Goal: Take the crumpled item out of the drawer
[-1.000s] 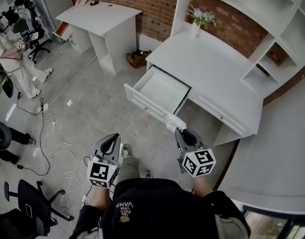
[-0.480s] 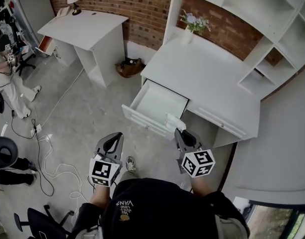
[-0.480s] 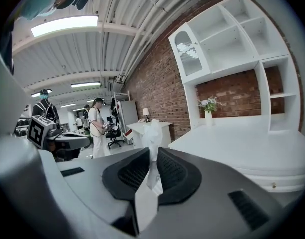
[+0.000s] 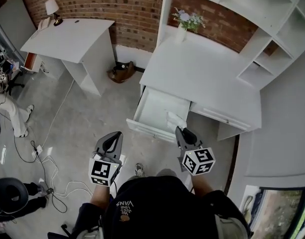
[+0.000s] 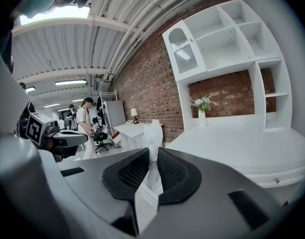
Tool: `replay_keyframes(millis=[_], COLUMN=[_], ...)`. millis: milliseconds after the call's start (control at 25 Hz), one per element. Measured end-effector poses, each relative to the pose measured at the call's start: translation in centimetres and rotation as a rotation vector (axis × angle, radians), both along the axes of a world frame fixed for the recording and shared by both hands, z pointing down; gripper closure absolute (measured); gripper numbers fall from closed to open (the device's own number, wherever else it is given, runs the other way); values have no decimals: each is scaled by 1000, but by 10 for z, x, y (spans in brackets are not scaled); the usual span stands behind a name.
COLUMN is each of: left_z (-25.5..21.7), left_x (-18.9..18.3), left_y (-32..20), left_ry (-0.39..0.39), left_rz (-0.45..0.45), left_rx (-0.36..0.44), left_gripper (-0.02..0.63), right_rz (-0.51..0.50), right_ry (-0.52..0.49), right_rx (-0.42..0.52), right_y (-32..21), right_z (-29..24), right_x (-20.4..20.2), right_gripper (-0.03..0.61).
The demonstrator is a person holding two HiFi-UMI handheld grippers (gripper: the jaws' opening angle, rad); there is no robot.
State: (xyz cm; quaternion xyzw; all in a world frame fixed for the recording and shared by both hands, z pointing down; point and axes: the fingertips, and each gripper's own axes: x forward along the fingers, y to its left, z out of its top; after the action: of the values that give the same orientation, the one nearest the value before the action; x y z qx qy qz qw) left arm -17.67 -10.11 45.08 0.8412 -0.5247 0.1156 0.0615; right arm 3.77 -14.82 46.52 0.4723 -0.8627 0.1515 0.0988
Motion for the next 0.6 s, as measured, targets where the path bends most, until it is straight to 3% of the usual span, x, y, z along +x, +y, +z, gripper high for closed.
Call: replay_keyframes(millis=[320, 600], left_z=[22, 41], left_x=[-9, -2], left_y=[-40, -76], left_ry=[26, 33], left_rz=[15, -31], left_rx=[-10, -39], left_gripper=[607, 607], right_rz=[9, -57], right_ry=[48, 58], right_rx=[-39, -103], right_y=[-40, -87], right_z=[35, 73], right_x=[-11, -19], right_gripper=[534, 534])
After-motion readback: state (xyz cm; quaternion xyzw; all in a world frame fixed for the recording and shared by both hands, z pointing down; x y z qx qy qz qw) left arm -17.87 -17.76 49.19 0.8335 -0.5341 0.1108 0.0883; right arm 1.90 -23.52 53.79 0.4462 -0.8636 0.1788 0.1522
